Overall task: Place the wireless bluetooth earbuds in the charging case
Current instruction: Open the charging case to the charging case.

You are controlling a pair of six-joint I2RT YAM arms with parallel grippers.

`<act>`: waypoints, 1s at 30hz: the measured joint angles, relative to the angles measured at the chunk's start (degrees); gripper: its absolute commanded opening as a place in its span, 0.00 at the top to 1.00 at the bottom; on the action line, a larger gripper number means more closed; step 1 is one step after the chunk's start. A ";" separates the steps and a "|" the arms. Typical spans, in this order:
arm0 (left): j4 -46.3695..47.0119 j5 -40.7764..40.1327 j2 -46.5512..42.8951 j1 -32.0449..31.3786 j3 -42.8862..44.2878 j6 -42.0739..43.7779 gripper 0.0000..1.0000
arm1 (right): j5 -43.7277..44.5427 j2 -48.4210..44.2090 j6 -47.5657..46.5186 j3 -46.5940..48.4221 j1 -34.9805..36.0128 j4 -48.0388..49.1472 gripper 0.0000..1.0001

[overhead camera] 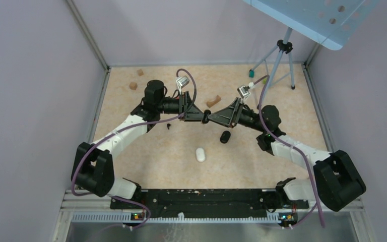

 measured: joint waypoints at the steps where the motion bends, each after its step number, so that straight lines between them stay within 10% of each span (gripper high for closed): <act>1: -1.68 -0.50 0.00 0.00 0.50 1.31 0.95 | 0.79 -0.63 -1.27 0.52 0.20 -2.84 0.40; 30: -13.33 -5.38 -0.59 -0.11 3.89 9.86 0.96 | 11.93 -6.78 -21.22 11.65 3.26 -42.49 0.32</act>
